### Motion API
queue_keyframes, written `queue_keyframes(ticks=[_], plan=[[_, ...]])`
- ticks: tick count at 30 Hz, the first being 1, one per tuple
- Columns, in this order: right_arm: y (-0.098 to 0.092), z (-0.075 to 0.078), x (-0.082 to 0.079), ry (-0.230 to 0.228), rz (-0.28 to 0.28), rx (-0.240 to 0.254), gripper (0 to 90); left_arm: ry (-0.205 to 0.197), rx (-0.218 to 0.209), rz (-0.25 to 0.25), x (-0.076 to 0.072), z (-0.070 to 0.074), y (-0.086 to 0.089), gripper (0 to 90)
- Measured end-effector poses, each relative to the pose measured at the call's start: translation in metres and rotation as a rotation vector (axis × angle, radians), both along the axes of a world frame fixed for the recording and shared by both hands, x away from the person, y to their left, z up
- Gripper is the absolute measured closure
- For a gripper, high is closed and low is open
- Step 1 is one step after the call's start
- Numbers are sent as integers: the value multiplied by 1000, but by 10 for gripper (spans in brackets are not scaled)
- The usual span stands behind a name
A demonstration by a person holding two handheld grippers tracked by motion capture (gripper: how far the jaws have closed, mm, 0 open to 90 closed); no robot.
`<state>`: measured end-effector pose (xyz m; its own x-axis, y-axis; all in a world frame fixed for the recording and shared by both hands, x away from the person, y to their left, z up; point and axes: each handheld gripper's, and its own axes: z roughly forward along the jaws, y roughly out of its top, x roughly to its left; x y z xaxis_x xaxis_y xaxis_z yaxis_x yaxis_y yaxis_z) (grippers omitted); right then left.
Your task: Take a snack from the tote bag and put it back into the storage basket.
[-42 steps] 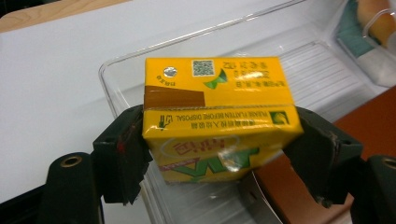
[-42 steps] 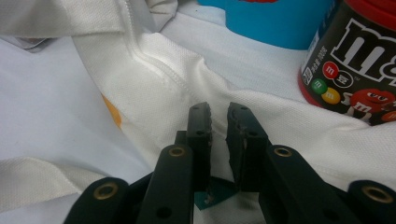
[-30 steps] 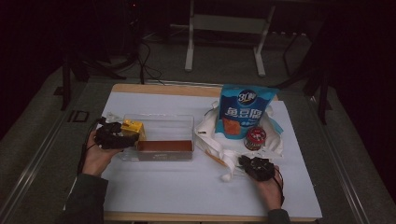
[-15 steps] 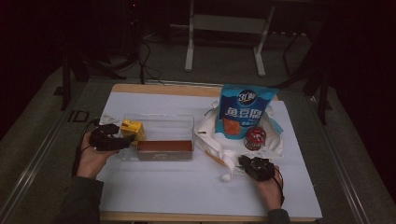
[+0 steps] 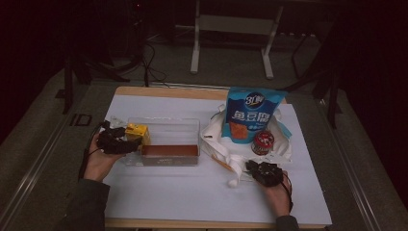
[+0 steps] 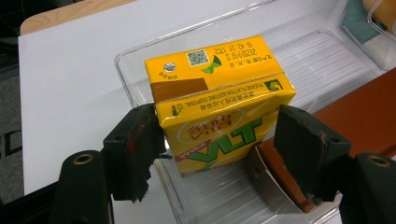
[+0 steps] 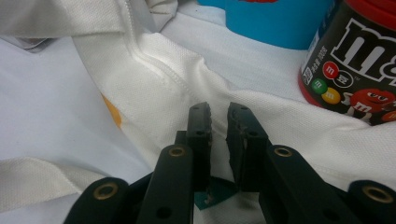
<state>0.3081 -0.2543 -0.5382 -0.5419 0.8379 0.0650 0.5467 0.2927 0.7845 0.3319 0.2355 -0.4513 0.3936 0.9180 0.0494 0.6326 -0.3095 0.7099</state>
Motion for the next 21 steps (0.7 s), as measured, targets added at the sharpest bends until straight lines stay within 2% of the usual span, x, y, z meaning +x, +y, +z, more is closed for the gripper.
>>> queue_keyframes(ticks=[2, 13, 21], plan=[[0, 0, 0, 0, 1, 0, 792, 0, 17, 2, -1, 0, -1, 315], [0, 0, 0, 0, 0, 0, 792, 0, 9, -16, -8, 1, 4, 336], [0, 0, 0, 0, 1, 1, 791, -12, -34, -15, -14, 3, 13, 336]])
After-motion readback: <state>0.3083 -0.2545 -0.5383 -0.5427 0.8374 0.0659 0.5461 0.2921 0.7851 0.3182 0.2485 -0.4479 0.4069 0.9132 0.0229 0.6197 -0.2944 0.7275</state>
